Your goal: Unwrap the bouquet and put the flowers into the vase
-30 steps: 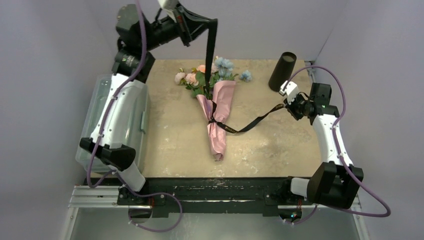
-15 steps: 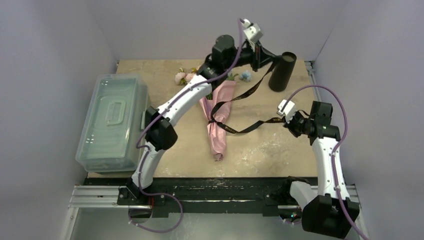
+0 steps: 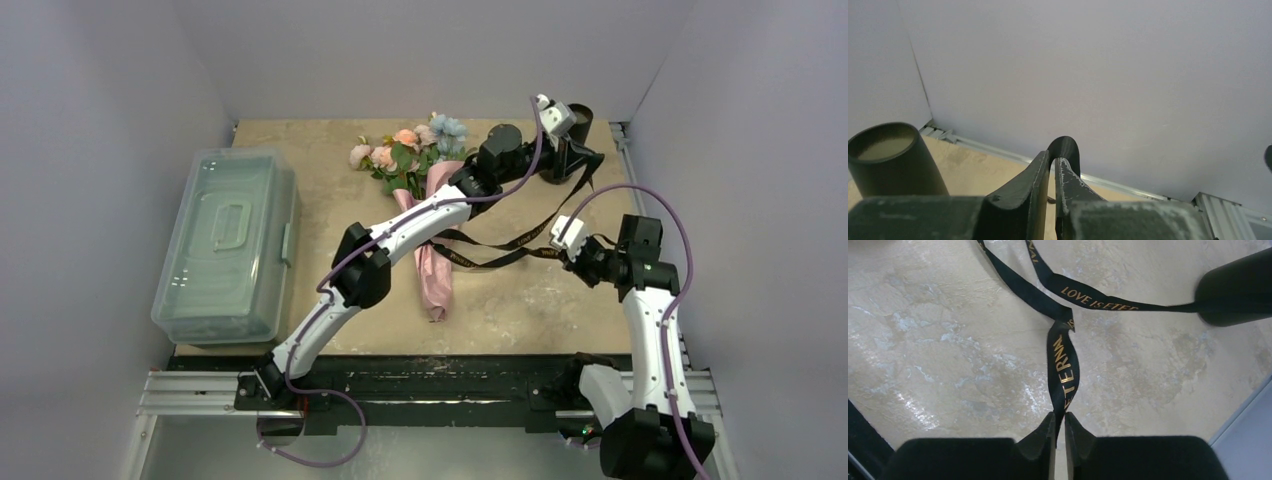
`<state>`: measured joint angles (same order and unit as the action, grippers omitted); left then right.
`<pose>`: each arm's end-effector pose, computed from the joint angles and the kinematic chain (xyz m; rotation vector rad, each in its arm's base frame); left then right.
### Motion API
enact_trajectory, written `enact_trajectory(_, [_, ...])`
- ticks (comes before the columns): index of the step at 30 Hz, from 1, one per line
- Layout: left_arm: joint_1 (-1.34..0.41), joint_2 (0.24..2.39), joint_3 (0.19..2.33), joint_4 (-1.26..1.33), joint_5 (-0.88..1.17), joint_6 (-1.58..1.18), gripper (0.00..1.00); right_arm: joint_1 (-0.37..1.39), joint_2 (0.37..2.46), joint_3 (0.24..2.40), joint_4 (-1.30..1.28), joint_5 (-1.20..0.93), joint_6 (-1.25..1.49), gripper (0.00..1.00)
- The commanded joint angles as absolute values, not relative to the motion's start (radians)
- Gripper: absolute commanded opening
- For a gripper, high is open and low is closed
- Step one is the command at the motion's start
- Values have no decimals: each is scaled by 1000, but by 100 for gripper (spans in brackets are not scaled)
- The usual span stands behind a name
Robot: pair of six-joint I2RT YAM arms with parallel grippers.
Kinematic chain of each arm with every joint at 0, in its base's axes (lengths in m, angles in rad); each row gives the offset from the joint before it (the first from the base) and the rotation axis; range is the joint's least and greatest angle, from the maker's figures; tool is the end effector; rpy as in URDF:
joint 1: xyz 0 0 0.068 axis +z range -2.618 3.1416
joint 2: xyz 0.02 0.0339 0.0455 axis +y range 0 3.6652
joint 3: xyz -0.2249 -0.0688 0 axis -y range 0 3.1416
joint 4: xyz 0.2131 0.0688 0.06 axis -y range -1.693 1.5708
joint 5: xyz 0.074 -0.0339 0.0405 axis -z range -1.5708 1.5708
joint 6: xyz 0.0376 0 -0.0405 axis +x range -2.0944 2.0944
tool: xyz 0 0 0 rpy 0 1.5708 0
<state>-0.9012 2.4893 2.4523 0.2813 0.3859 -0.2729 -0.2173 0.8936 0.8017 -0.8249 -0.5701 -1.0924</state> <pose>0.3113 -0.4161 0.3284 0.7728 1.2349 -1.2318 0.1616 -0.0149 0.2451 -1.1775 1.9795 0.0592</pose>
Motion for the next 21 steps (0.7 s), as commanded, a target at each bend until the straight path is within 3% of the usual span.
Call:
enact_trajectory(1, [-892, 2482, 2455, 270, 329, -233, 18, -221, 922, 820, -882, -624, -1154, 23])
enact_trajectory(4, [-871, 2465, 2435, 203, 290, -202, 47, -220, 950, 841, -926, -655, -1185, 50])
enact_trajectory(7, [-820, 2428, 2400, 147, 292, -233, 63, -221, 964, 855, -950, -676, -1200, 63])
enact_trajectory(12, [-707, 2282, 2264, 84, 403, -266, 73, -219, 998, 894, -975, -741, -1211, 71])
enact_trajectory(17, [-541, 1950, 1778, 237, 544, -278, 77, -145, 1094, 944, -877, -786, -1075, 72])
enact_trajectory(21, [-423, 1725, 1526, 205, 626, -132, 77, 3, 1203, 988, -700, -758, -933, 72])
